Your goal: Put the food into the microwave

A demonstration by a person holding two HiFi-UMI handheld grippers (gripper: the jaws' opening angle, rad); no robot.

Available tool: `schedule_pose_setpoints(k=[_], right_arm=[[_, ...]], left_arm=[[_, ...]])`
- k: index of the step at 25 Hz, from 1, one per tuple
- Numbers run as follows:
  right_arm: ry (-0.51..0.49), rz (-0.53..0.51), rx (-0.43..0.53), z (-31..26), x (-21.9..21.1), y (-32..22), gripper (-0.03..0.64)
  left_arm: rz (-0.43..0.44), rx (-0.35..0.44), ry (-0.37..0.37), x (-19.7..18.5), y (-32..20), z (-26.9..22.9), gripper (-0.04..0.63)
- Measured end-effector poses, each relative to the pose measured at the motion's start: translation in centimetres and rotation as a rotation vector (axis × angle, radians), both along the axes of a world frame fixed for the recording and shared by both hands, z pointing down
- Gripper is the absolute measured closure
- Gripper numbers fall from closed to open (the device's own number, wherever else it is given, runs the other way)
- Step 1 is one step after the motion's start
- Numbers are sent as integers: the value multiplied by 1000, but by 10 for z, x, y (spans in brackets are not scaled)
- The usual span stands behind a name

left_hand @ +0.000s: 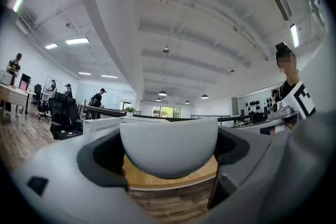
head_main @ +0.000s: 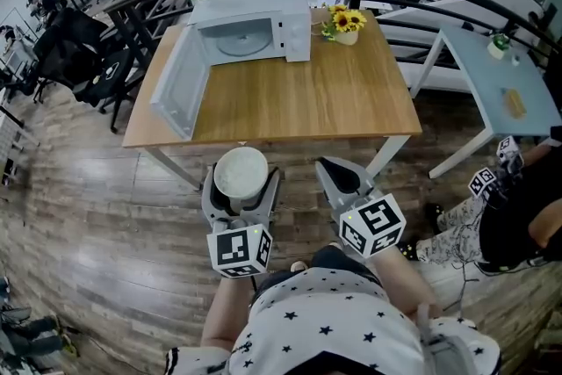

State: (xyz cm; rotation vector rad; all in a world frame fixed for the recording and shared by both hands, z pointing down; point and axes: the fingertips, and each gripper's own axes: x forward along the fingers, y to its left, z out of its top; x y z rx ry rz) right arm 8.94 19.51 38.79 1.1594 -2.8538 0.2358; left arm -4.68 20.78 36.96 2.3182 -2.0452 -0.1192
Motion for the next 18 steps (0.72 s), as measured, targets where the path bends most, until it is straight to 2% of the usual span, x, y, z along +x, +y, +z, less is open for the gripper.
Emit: schedule_pose_setpoints(k=[11, 18], right_arm=[[-8, -37, -7, 1, -6, 7, 612], [1, -53, 1, 3, -15, -11, 612]], left_arm=[[1, -8, 7, 0, -4, 3, 106], [-3, -16, 15, -6, -22, 6, 106]])
